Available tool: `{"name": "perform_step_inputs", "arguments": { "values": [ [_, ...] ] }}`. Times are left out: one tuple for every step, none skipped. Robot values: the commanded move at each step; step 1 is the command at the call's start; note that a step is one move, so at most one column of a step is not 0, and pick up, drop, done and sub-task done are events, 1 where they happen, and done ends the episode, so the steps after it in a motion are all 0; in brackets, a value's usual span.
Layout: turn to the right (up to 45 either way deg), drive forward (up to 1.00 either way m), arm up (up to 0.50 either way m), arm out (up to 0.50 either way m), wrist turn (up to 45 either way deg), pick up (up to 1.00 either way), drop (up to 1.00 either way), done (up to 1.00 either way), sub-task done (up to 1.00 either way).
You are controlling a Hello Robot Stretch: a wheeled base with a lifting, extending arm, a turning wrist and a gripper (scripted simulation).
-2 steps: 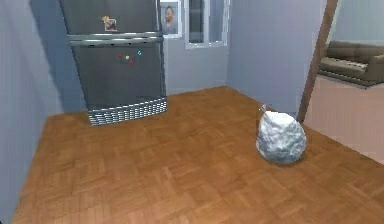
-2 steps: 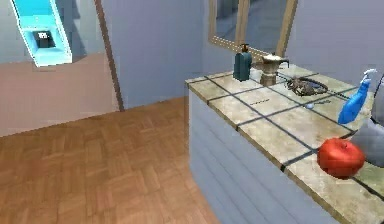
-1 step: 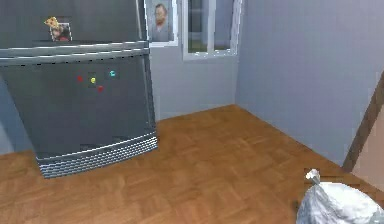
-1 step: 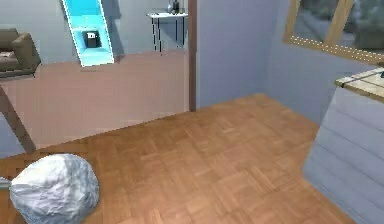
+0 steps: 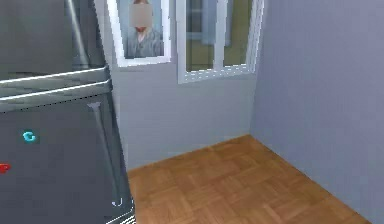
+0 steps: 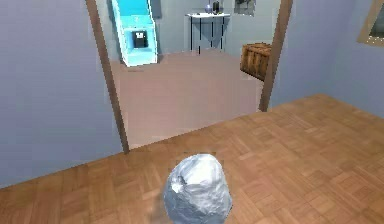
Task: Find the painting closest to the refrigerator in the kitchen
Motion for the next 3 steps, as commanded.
{"name": "perform_step_inputs", "arguments": {
  "values": [
    [0.0, 0.75, 0.0, 0.0, 0.0, 0.0, 0.0, 0.0, 0.0],
    [-21.0, 0.0, 0.0, 0.0, 0.0, 0.0, 0.0, 0.0, 0.0],
    [0.0, 0.0, 0.0, 0.0, 0.0, 0.0, 0.0, 1.0, 0.0]
  ]
}}
